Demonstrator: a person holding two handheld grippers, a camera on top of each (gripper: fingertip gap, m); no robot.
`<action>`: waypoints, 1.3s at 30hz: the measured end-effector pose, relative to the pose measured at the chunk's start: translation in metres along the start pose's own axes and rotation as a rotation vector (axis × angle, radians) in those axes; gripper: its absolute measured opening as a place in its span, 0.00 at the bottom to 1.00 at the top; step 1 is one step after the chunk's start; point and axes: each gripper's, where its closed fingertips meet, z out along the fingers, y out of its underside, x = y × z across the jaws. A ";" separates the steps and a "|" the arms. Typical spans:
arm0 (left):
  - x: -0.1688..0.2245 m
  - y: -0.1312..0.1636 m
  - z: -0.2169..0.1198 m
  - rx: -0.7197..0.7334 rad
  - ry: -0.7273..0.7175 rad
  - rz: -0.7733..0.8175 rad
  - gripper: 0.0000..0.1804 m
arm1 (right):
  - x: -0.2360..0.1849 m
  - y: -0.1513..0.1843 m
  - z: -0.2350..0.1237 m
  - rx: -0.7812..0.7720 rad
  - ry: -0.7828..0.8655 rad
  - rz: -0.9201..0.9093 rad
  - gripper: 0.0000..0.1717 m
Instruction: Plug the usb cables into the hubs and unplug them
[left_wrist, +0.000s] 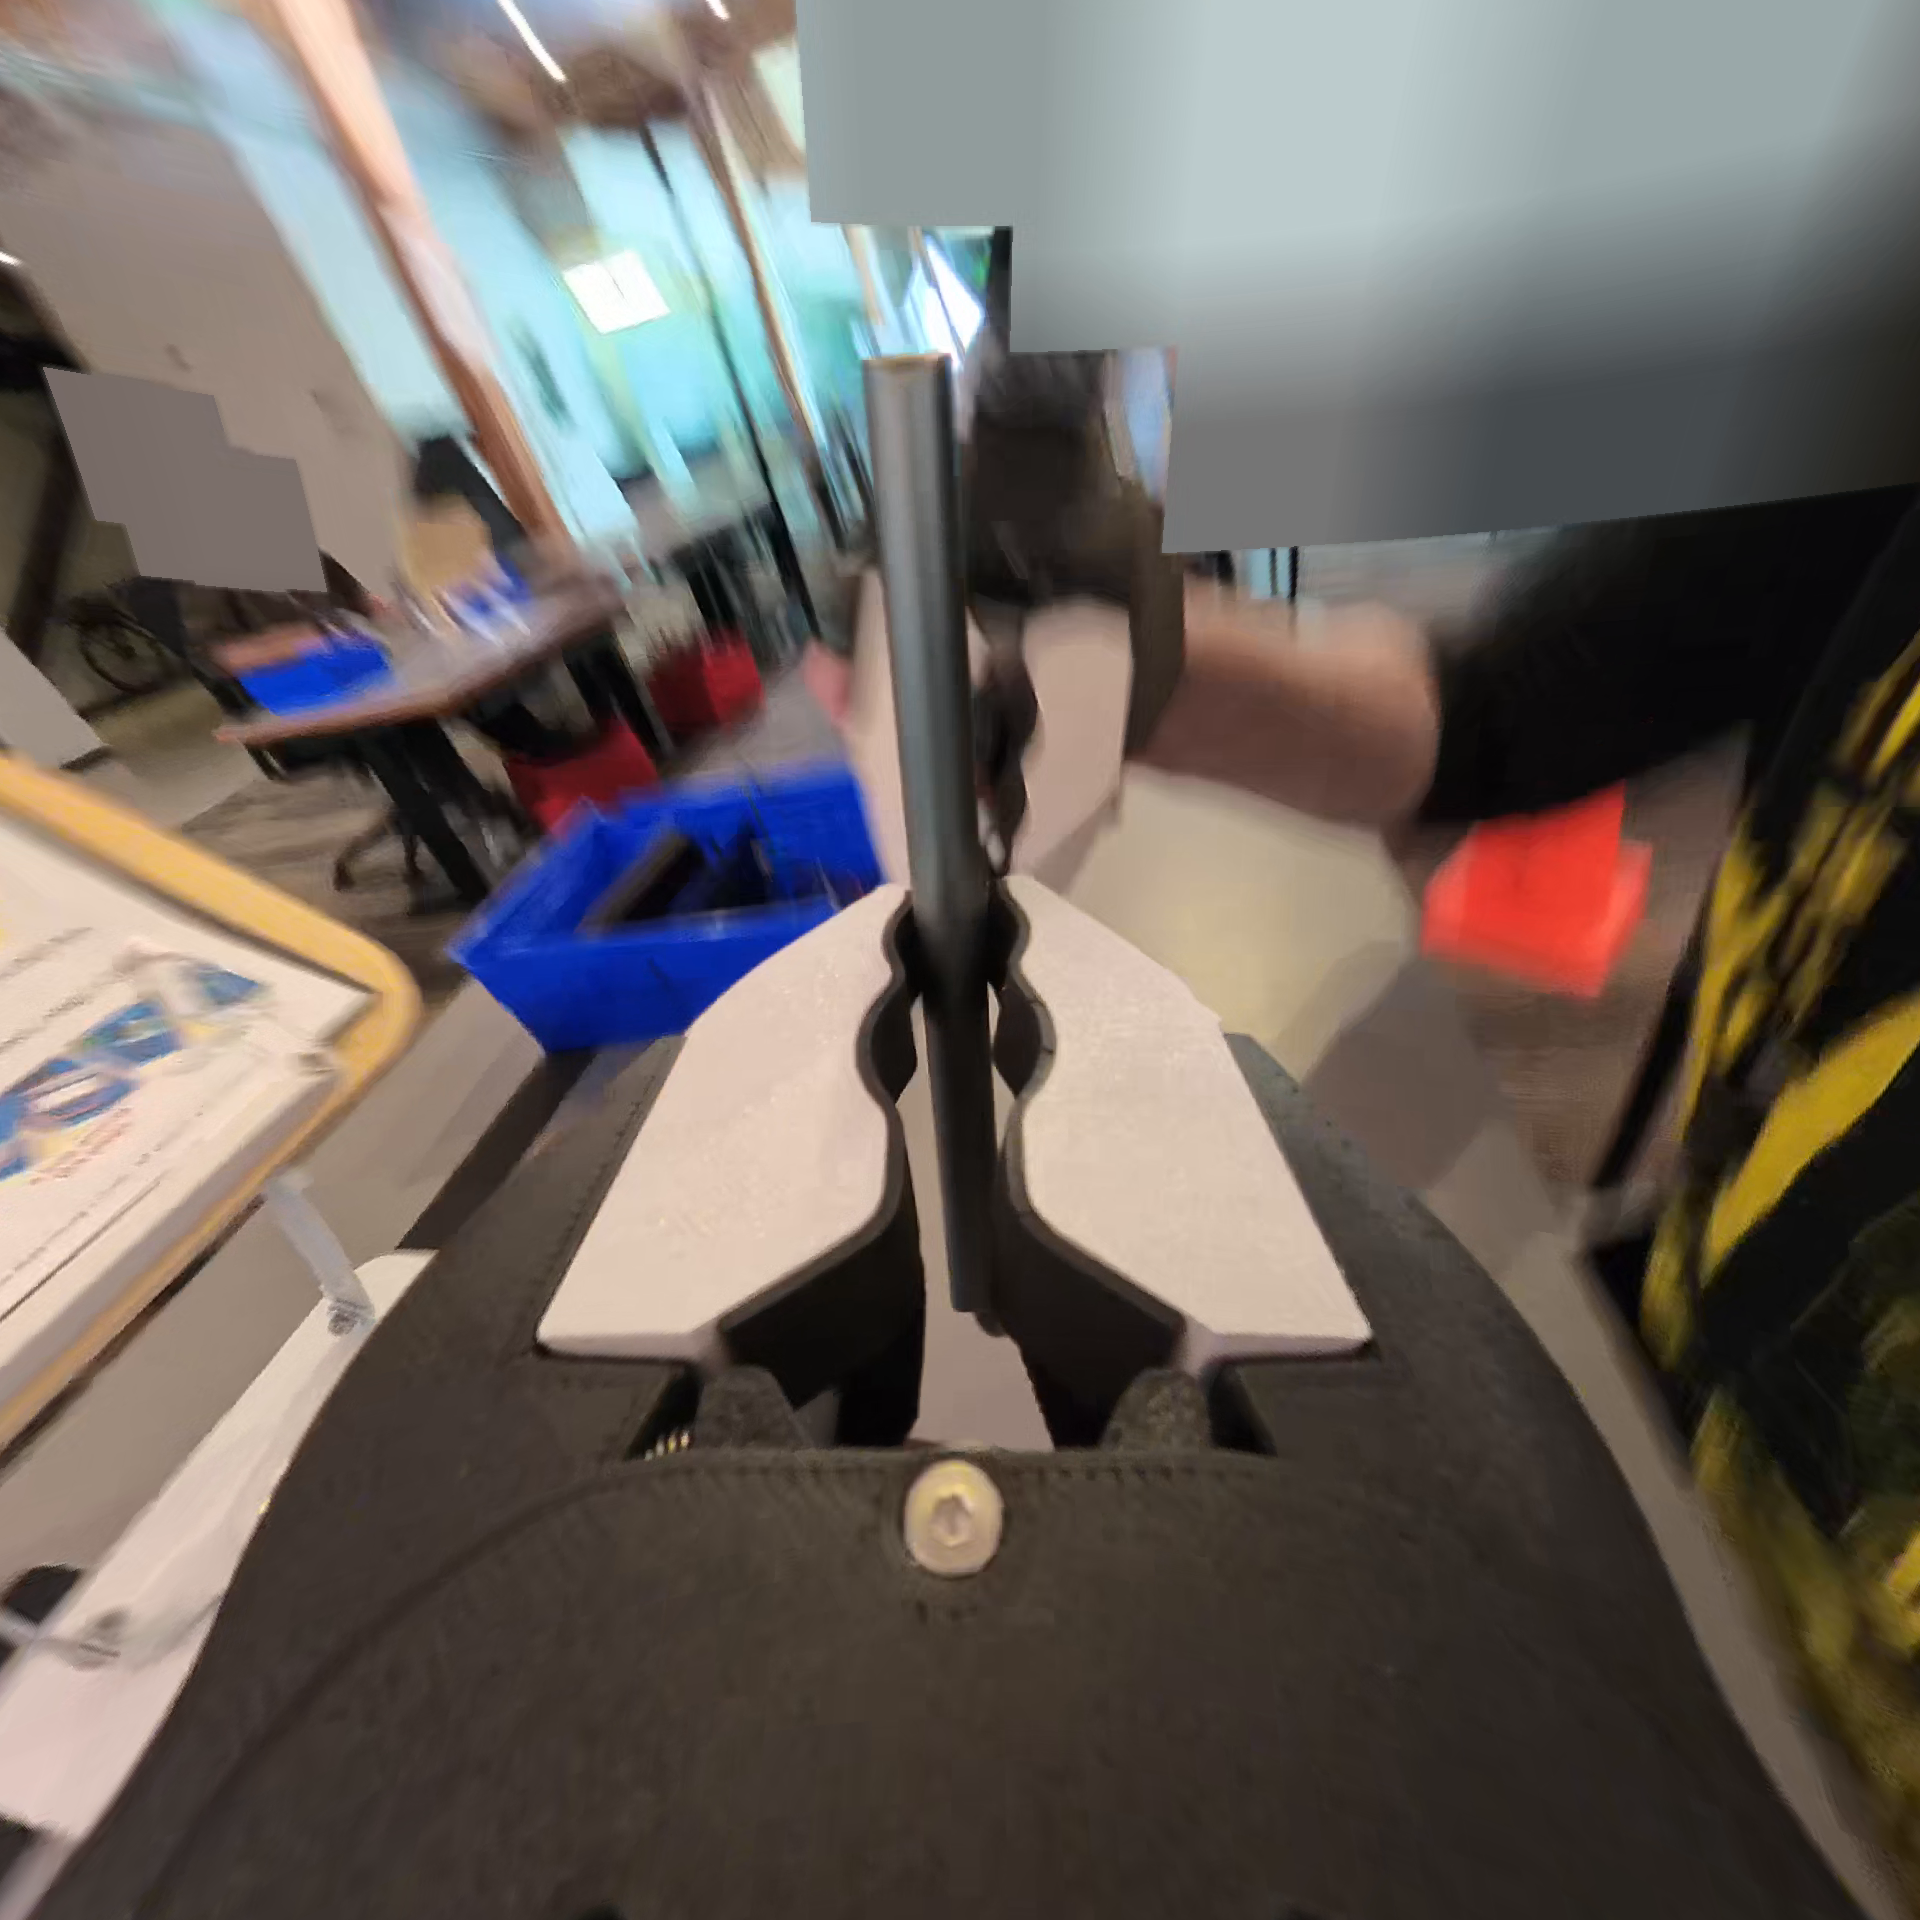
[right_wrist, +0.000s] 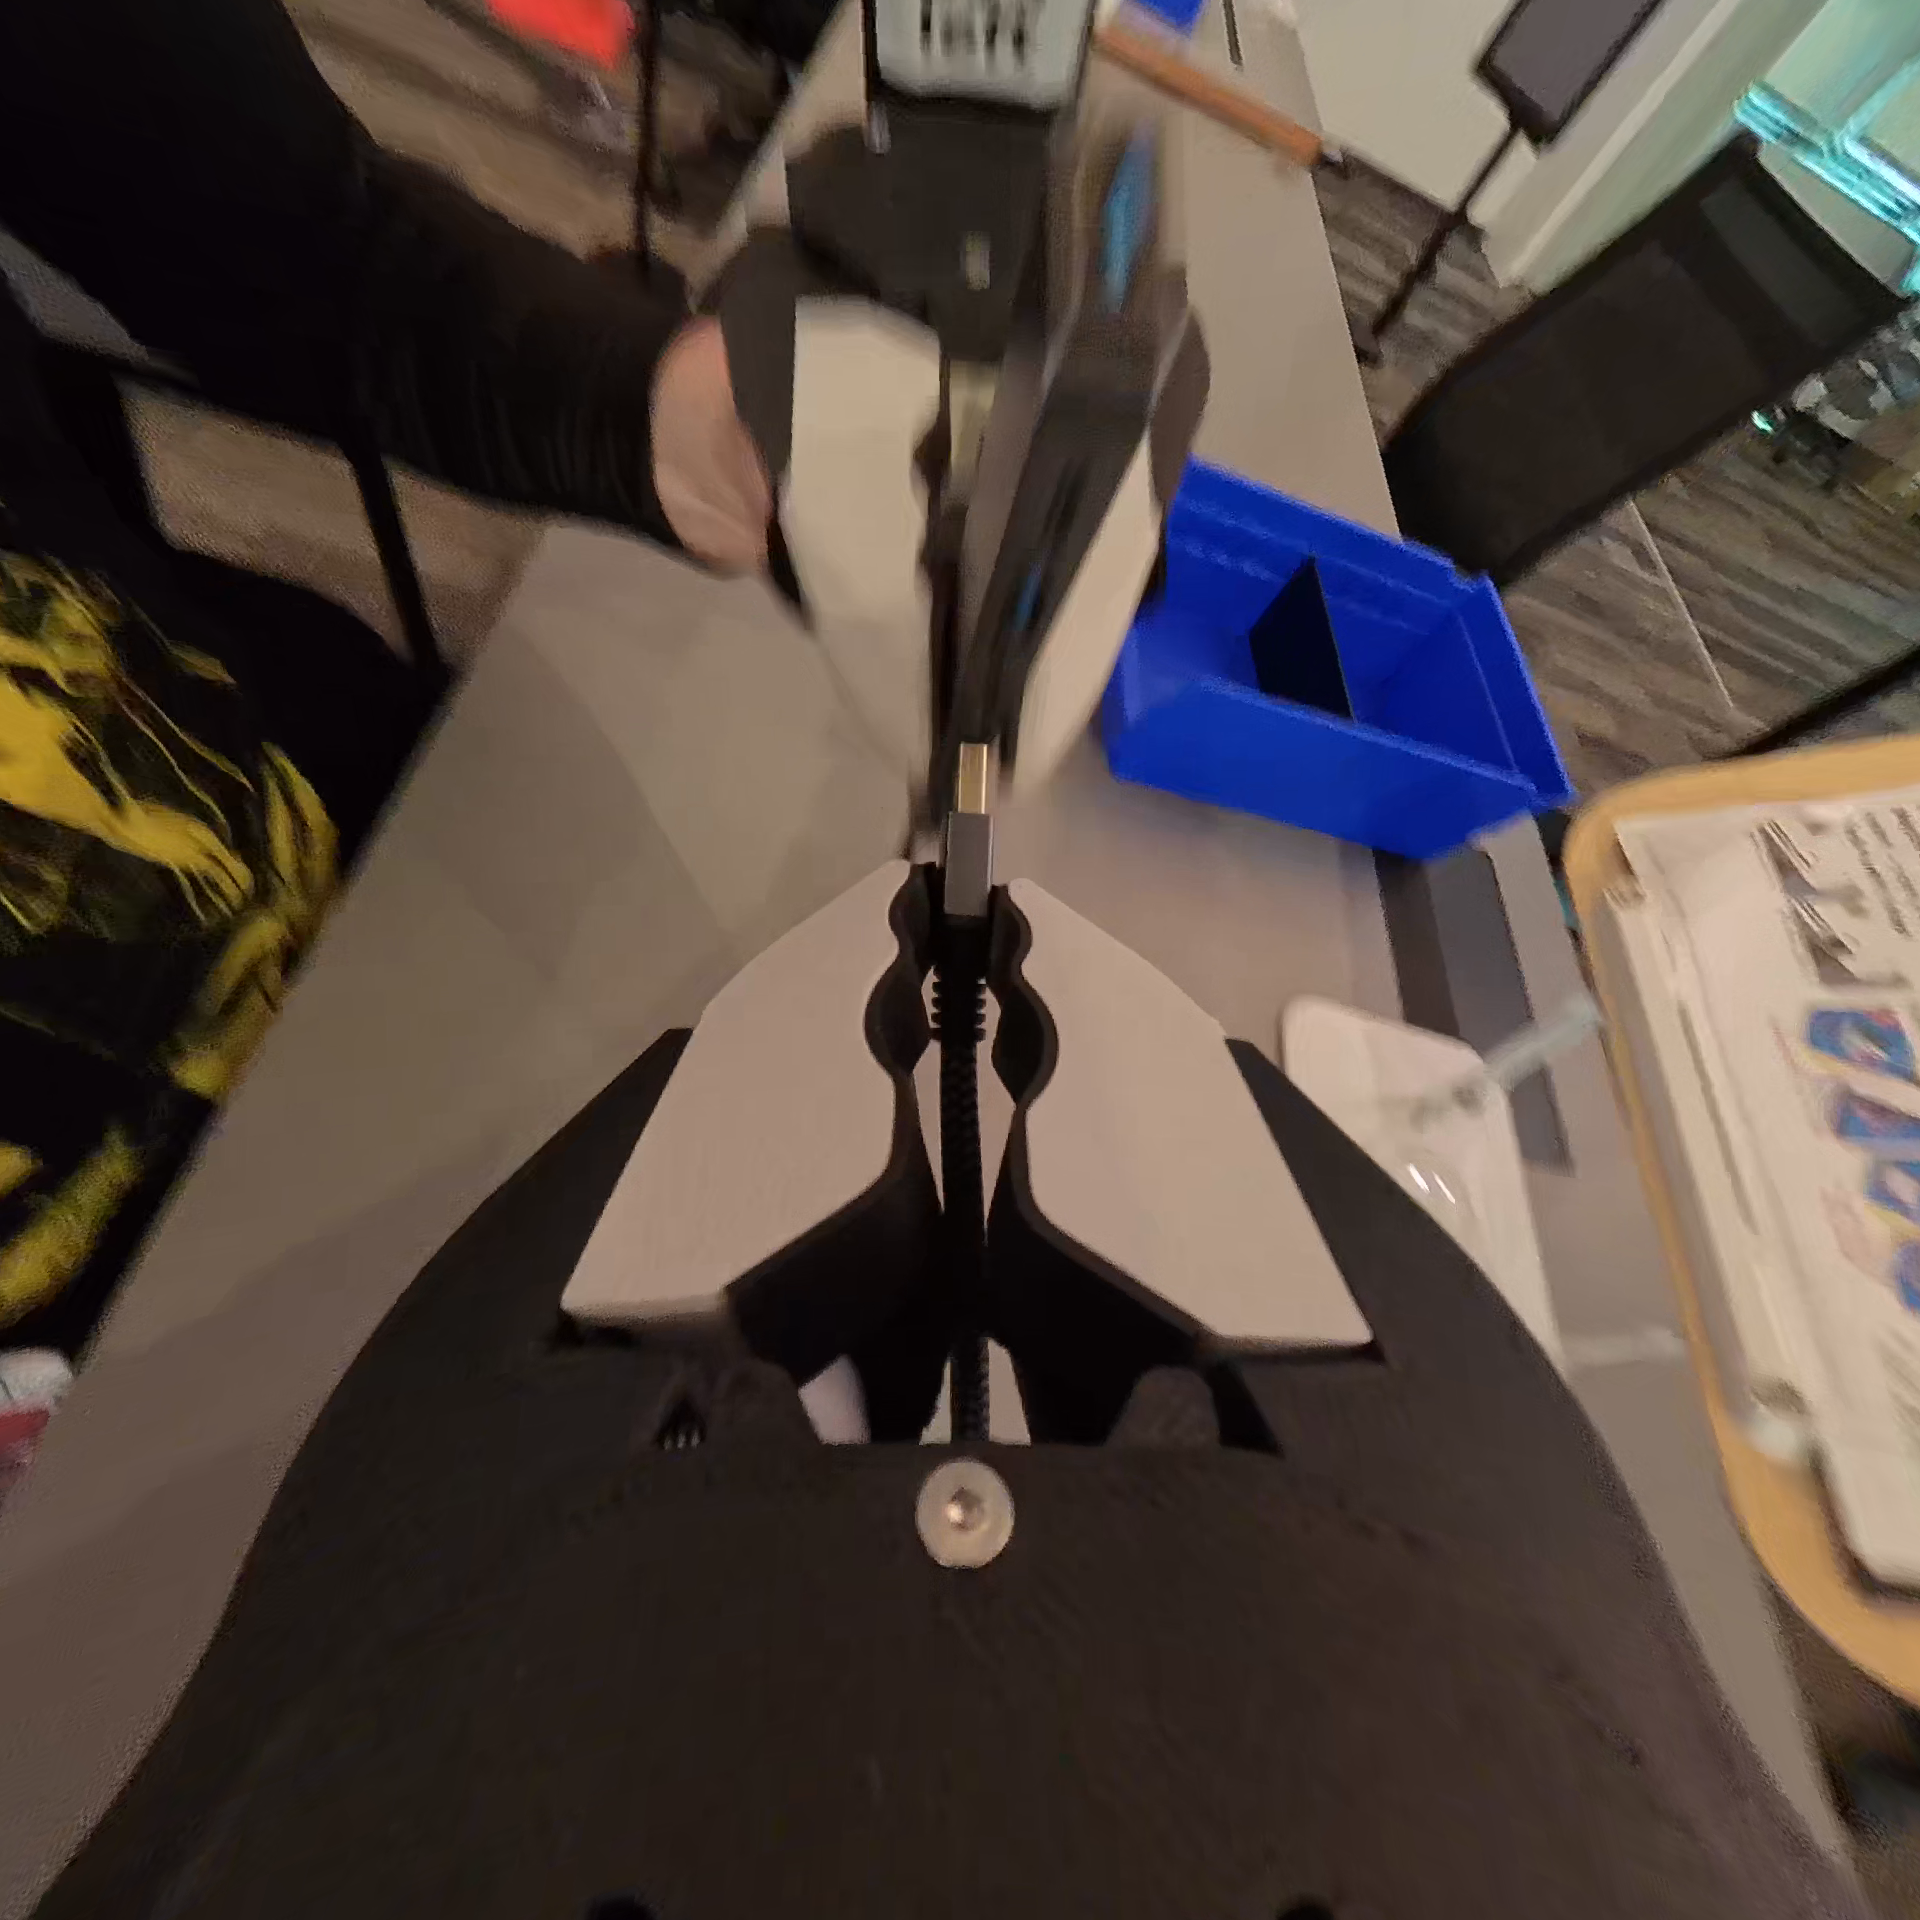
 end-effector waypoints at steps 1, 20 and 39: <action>-0.016 -0.015 -0.021 0.076 -0.065 -0.052 0.06 | 0.006 0.010 -0.011 -0.023 0.027 0.015 0.05; -0.012 0.009 -0.022 -0.094 -0.062 0.044 0.06 | 0.158 0.133 -0.215 -0.229 0.631 0.207 0.06; -0.016 0.022 0.011 -0.132 -0.024 -0.001 0.06 | 0.166 0.292 -0.233 -0.575 0.755 0.525 0.39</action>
